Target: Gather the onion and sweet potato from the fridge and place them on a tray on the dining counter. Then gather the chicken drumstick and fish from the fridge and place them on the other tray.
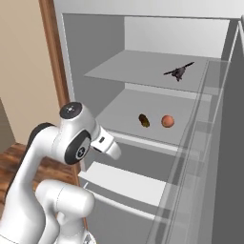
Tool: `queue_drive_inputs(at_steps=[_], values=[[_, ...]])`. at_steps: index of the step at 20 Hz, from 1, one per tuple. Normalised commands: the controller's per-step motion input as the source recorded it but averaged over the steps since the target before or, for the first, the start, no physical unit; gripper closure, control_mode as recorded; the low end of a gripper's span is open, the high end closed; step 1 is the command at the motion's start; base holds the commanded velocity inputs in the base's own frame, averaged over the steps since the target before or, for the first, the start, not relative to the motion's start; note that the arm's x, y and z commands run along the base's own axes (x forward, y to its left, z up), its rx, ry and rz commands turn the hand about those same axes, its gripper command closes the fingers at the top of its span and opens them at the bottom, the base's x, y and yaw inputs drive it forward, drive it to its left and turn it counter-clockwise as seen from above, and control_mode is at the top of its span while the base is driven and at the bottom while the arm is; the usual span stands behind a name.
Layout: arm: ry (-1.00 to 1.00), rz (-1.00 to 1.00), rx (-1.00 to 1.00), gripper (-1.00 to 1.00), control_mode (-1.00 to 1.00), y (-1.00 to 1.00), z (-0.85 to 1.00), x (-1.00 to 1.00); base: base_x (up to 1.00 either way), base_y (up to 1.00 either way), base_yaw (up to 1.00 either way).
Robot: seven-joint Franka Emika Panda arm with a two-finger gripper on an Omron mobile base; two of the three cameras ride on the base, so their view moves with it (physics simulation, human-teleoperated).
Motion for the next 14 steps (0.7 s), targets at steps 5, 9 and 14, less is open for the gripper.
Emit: queue_drive_inputs(at_steps=[5,9,14], values=[[-0.06,-0.16,0.00,-1.00,-1.00,-0.15,0.50,0.00,0.00,0.00,0.00],[-0.09,-0.15,0.00,-1.00,-1.00,-0.21,0.49,0.00,0.00,0.00,0.00],[-0.10,-0.08,-0.04,-1.00,-1.00,-0.25,0.52,0.00,0.00,0.00,0.00]])
